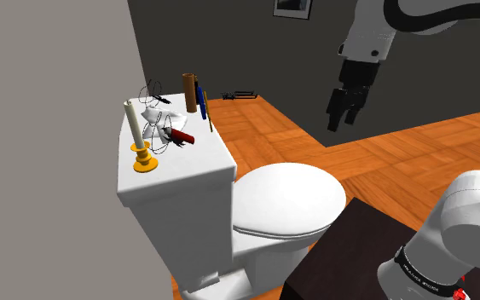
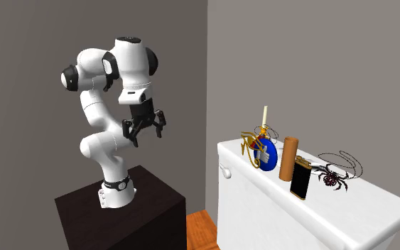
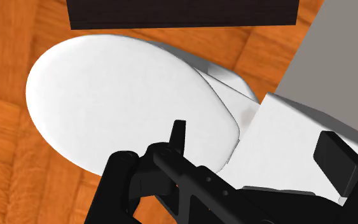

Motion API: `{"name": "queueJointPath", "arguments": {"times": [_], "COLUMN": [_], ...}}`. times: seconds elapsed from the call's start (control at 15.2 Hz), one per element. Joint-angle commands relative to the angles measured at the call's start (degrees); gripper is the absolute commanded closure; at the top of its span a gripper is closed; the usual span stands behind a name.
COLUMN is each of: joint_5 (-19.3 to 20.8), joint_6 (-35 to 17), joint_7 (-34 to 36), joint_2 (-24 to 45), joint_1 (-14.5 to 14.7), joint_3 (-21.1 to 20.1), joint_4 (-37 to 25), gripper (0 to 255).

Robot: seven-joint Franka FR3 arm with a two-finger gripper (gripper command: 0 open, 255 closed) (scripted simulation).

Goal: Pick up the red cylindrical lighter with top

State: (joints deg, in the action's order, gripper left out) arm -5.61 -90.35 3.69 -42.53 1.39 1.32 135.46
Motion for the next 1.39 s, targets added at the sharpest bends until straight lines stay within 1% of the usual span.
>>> {"name": "queueJointPath", "arguments": {"times": [0.0, 0.33, 0.66, 0.99, 1.32], "joint_5": [0.0, -1.8, -4.6, -8.4, -12.9], "joint_6": [0.0, -10.6, -19.5, -26.6, -31.8], "joint_7": [0.0, -8.7, -17.7, -27.1, -36.8], "joint_2": [0.0, 6.9, 14.1, 21.3, 28.1], "joint_1": [0.0, 3.8, 7.8, 11.9, 15.8], "joint_3": [0.0, 1.2, 2.1, 2.7, 2.8], "joint_4": [0.0, -1.0, -3.7, -7.9, -13.2], "gripper": [0, 0, 0, 0, 0]}}
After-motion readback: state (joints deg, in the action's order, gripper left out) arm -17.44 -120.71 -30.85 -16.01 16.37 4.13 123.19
